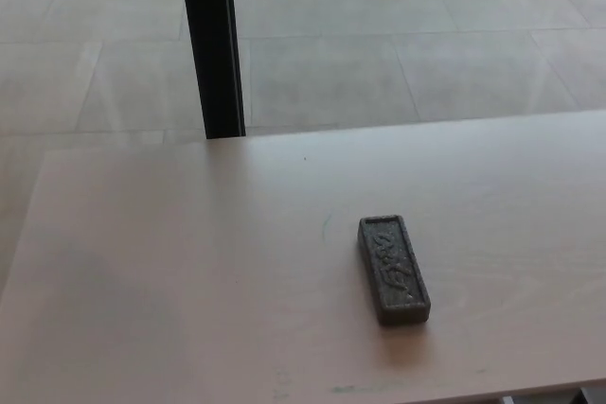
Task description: The robot uses its right hand to hold the eraser kept in the middle of the desk and use it to wipe the desk by swiping its surface twice
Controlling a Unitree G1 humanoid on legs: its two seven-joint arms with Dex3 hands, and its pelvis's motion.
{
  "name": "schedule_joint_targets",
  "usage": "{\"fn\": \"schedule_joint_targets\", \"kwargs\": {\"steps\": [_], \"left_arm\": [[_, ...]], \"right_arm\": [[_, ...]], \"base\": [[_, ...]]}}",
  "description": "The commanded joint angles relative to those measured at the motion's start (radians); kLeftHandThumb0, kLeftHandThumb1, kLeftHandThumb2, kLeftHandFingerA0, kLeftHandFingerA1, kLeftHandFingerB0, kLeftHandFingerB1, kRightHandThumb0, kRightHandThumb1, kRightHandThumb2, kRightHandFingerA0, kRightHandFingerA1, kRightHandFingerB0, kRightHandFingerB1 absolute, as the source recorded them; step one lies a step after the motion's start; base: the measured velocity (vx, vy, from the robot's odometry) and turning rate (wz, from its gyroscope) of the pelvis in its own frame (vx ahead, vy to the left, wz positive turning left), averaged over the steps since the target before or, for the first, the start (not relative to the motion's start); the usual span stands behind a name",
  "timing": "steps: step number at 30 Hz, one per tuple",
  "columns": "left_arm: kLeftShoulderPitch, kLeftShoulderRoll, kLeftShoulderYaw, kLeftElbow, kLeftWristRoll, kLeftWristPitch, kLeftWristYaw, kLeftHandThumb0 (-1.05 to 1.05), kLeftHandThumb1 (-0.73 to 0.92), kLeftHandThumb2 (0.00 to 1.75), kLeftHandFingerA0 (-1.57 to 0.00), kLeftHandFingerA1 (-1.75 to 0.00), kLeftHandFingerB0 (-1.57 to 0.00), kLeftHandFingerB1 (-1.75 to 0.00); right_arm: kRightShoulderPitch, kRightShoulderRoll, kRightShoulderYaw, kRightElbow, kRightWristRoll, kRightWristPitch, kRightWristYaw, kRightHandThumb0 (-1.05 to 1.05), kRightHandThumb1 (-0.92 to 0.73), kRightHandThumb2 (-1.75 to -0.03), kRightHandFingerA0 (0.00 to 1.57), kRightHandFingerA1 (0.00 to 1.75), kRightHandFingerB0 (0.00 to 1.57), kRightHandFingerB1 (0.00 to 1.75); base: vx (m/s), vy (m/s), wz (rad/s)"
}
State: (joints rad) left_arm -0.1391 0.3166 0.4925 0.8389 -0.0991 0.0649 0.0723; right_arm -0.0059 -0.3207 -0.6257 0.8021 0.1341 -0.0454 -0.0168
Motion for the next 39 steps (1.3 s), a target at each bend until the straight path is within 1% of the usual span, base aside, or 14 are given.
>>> {"fn": "schedule_joint_targets", "kwargs": {"steps": [1,3,12,14,16,17,20,21,22,25,32,35,36,39], "left_arm": [[-0.027,0.038,0.102,0.0,-0.091,0.004,0.079,-0.58,0.62,0.67,-0.47,-0.95,-0.48,-0.78],[-0.027,0.032,0.111,-0.007,-0.092,0.003,0.078,-0.58,0.62,0.67,-0.47,-0.95,-0.48,-0.78],[-0.028,0.023,0.123,-0.012,-0.088,0.006,0.077,-0.58,0.63,0.66,-0.47,-0.97,-0.49,-0.79],[-0.029,0.024,0.119,-0.011,-0.084,0.009,0.078,-0.58,0.63,0.66,-0.46,-0.95,-0.48,-0.78],[-0.027,0.024,0.116,-0.013,-0.081,0.006,0.077,-0.58,0.64,0.66,-0.46,-0.94,-0.48,-0.77],[-0.026,0.024,0.115,-0.014,-0.08,0.005,0.077,-0.58,0.64,0.66,-0.46,-0.94,-0.49,-0.78],[-0.026,0.028,0.112,-0.006,-0.079,0.005,0.068,-0.58,0.65,0.66,-0.45,-0.93,-0.48,-0.78],[-0.025,0.024,0.118,-0.015,-0.087,0.01,0.07,-0.57,0.64,0.67,-0.43,-1.0,-0.45,-0.77],[-0.016,0.02,0.117,-0.026,-0.084,0.012,0.075,-0.57,0.63,0.67,-0.45,-1.06,-0.45,-0.76],[-0.016,0.021,0.112,-0.027,-0.078,0.016,0.082,-0.59,0.64,0.67,-0.47,-0.97,-0.47,-0.77],[0.0,0.015,0.106,-0.046,-0.089,0.012,0.084,-0.58,0.65,0.65,-0.46,-0.98,-0.49,-0.8],[0.004,0.019,0.095,-0.04,-0.083,0.006,0.087,-0.6,0.65,0.64,-0.49,-1.03,-0.5,-0.8],[-0.004,0.02,0.102,-0.026,-0.092,0.006,0.091,-0.58,0.65,0.64,-0.5,-1.04,-0.51,-0.8],[-0.009,0.02,0.104,-0.029,-0.101,0.016,0.091,-0.6,0.64,0.64,-0.47,-1.01,-0.5,-0.8]], "right_arm": [[-0.081,-0.079,-0.235,-0.141,0.254,0.075,-0.086,-0.62,-0.58,-0.89,0.52,0.56,0.27,0.45],[-0.126,-0.105,-0.278,-0.15,0.284,0.091,-0.086,-0.49,-0.66,-0.6,0.53,0.54,0.29,0.36],[-0.545,-0.315,-0.234,-0.098,0.189,0.148,-0.212,-0.63,-0.57,-0.9,0.29,0.55,0.17,0.45],[-0.585,-0.322,-0.222,-0.089,0.183,0.136,-0.204,-0.62,-0.71,-0.61,0.3,0.47,0.24,0.33],[-0.632,-0.326,-0.197,-0.101,0.175,0.146,-0.198,-0.63,-0.56,-0.9,0.23,0.55,0.16,0.46],[-0.674,-0.327,-0.171,-0.098,0.152,0.147,-0.22,-0.59,-0.7,-0.61,0.3,0.5,0.32,0.36],[-0.806,-0.282,-0.028,-0.198,0.081,0.199,-0.241,-0.53,-0.74,-0.62,0.43,0.69,0.31,0.4],[-0.837,-0.264,-0.004,-0.211,0.076,0.209,-0.254,-0.5,-0.56,-0.93,0.47,0.69,0.3,0.53],[-0.856,-0.24,0.031,-0.219,0.066,0.195,-0.242,-0.39,-0.73,-0.62,0.49,0.58,0.39,0.36],[-0.879,-0.213,0.085,-0.2,0.063,0.16,-0.214,-0.21,-0.82,-0.66,0.84,0.57,0.63,0.46],[-0.855,-0.067,0.303,-0.33,0.087,0.182,-0.063,-0.15,-0.61,-0.94,1.01,1.56,0.93,1.01],[-0.833,-0.013,0.352,-0.378,0.09,0.212,-0.063,-0.09,-0.49,-1.15,0.99,1.7,0.9,1.29],[-0.798,0.041,0.413,-0.407,0.073,0.196,-0.041,-0.14,-0.46,-1.22,1.34,1.48,1.0,1.25],[-0.751,0.106,0.489,-0.439,0.039,0.194,-0.053,-0.11,-0.38,-1.37,1.05,1.75,0.9,1.5]], "base": [[0.0,0.0,0.0],[0.0,0.0,0.0],[0.0,0.0,0.0],[0.0,0.0,0.0],[0.0,0.0,0.0],[0.0,0.0,0.0],[0.0,0.0,0.0],[0.0,0.0,0.0],[0.0,0.0,0.0],[0.0,0.0,0.0],[0.0,0.0,0.0],[-0.01,0.0,0.02],[0.0,0.0,0.0],[0.0,0.0,0.0]]}}
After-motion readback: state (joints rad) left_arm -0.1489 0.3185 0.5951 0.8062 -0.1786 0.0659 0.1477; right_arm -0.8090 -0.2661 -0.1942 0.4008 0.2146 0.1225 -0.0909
